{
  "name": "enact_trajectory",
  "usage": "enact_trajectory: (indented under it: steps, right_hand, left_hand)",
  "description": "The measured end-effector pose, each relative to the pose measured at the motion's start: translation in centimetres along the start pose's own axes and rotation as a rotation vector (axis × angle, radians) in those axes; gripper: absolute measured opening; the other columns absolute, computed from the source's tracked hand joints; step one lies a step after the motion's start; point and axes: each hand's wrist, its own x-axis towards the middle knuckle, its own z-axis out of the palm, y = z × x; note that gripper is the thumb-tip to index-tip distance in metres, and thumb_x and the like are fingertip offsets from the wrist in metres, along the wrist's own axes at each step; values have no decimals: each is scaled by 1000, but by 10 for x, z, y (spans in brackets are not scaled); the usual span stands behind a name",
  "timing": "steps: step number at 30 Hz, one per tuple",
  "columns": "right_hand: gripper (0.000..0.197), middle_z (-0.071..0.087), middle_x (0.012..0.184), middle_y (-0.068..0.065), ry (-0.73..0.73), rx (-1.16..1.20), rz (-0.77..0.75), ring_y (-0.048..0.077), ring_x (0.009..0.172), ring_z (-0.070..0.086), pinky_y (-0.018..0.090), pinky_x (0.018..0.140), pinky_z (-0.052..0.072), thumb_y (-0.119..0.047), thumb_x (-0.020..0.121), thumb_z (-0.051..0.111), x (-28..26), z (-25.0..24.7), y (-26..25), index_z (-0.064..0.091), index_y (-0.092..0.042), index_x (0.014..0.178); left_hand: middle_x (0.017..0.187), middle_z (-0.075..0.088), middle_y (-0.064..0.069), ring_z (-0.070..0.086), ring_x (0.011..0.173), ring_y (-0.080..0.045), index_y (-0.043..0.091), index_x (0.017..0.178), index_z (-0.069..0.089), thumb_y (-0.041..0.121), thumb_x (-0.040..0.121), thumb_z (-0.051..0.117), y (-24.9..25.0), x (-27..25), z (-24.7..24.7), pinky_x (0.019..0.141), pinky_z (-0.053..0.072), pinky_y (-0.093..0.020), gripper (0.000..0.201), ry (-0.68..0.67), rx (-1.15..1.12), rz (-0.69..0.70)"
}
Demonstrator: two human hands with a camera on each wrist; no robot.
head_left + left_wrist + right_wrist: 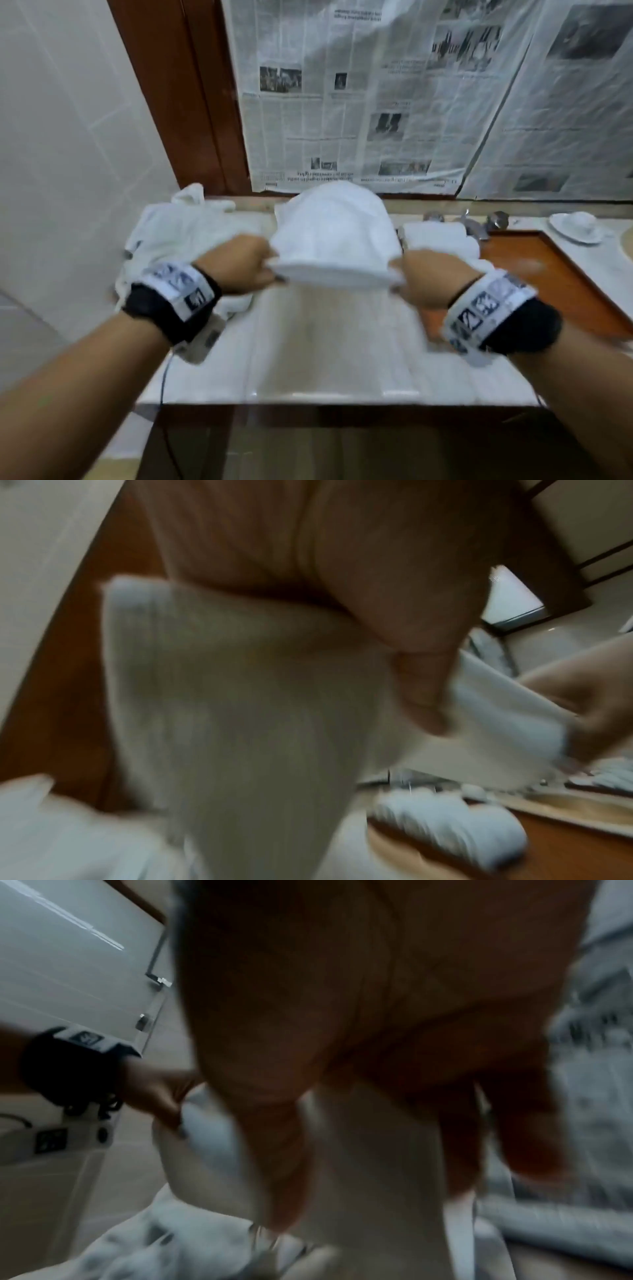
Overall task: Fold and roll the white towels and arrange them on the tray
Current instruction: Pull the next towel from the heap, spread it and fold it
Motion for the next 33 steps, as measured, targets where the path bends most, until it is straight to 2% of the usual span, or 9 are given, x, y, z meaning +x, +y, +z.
enact_trajectory:
  steps: [3, 7, 9, 14, 18, 20, 23, 28, 33]
  right_hand:
    - [82, 41, 145, -2, -307, 154, -51, 23, 131, 46, 41, 105, 41, -81, 76, 55, -5, 82, -17, 44, -34, 143]
    - [85, 9, 165, 2, -388, 213, -59, 26, 147, 23, 47, 116, 28, -76, 87, 44, -6, 170, -39, 19, -34, 156]
    - [83, 3, 166, 4, -387, 169, -42, 27, 148, 22, 48, 115, 29, -71, 90, 43, -8, 197, -45, 11, -33, 157]
    - [53, 53, 128, 6, -250, -80, 54, 24, 112, 56, 39, 94, 41, -57, 98, 36, -14, 190, -53, 54, -20, 130]
    - [42, 44, 132, 7, -99, 7, 32, 25, 113, 52, 38, 92, 42, -45, 100, 43, -16, 189, -47, 47, -18, 131]
    - [45, 39, 137, 5, -80, 128, -35, 25, 119, 49, 38, 94, 44, -43, 98, 46, -13, 195, -45, 42, -19, 136]
    - [46, 43, 134, 4, -147, 174, -44, 24, 114, 53, 39, 94, 46, -47, 97, 47, -5, 200, -42, 43, -22, 135]
    - [51, 36, 145, 6, -101, 242, -58, 25, 123, 48, 38, 101, 43, -45, 99, 45, 32, 193, -40, 37, -22, 144]
    - [65, 2, 166, 5, -270, 245, 50, 26, 146, 26, 41, 112, 35, -51, 100, 39, 92, 184, -35, 17, -26, 156]
  left_hand:
    - [122, 63, 5, 56, 117, -13, 26, 108, 73, 102, 51, 38, -7, -27, 99, 100, 41, -28, 101, -386, -143, -140]
    - [163, 18, 1, 26, 145, -27, 30, 149, 38, 73, 88, 43, -5, -48, 187, 119, 22, -38, 75, -538, -47, -274]
    - [164, 14, 3, 28, 141, -31, 32, 150, 34, 60, 93, 48, -2, -53, 206, 115, 28, -42, 65, -493, 7, -266]
    - [134, 59, 4, 55, 118, -15, 26, 127, 61, 50, 95, 52, 16, -47, 208, 103, 42, -32, 41, -435, -134, -274]
    - [154, 36, 2, 41, 135, -21, 28, 144, 44, 47, 96, 51, 17, -43, 208, 111, 35, -36, 52, -267, -122, -287]
    - [162, 21, 4, 30, 143, -24, 27, 151, 33, 48, 97, 50, 16, -43, 213, 115, 31, -39, 60, -315, -81, -345]
    - [159, 27, 3, 31, 142, -23, 27, 148, 37, 47, 97, 49, 15, -39, 216, 116, 29, -38, 56, -409, -69, -368]
    - [156, 31, -1, 36, 138, -22, 25, 147, 39, 44, 98, 49, -7, -2, 206, 113, 34, -37, 54, -235, -101, -390]
    - [164, 14, 4, 22, 146, -24, 27, 151, 32, 47, 99, 44, -30, 44, 205, 116, 30, -40, 57, -438, 2, -381]
